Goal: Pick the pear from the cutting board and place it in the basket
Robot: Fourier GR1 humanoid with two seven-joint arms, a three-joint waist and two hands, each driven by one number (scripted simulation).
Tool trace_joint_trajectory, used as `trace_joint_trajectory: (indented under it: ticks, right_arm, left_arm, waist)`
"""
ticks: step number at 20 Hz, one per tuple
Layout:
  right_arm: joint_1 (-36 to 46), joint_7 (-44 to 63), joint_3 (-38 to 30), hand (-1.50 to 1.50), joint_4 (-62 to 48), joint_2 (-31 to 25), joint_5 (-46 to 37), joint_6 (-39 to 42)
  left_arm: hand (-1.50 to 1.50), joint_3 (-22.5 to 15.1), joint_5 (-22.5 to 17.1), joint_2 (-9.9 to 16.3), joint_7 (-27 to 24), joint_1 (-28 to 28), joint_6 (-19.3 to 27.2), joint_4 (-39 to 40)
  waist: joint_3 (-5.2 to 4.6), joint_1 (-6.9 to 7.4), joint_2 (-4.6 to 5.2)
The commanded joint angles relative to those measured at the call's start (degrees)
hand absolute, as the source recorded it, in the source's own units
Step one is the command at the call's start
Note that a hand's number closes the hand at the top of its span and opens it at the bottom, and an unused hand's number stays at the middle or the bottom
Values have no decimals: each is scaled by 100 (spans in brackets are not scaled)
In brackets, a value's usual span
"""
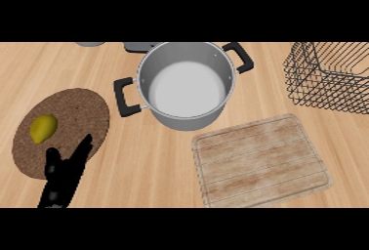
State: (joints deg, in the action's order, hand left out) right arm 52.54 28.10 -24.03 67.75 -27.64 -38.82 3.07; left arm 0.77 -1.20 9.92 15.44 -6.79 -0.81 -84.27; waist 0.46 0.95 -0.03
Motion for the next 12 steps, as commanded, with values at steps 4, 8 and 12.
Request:
trace_joint_trajectory:
  ticks: [4, 8, 12]
  right_arm:
    - [-20, -975, -601, 150, -1385, -319, 518, -425]
    - [-72, -1646, -899, 150, -1989, -30, 901, -910]
    - [271, -1888, -871, 150, -2884, -324, 867, -1070]
  left_arm:
    - [0, 218, -185, 265, 256, -52, -299, 69]
    - [0, 59, 53, -42, -194, 41, -115, 575]
    - [0, 225, -106, 108, 256, 271, -198, 308]
  waist:
    - [-42, -3, 31]
    - [-42, 0, 51]
    - [-42, 19, 46]
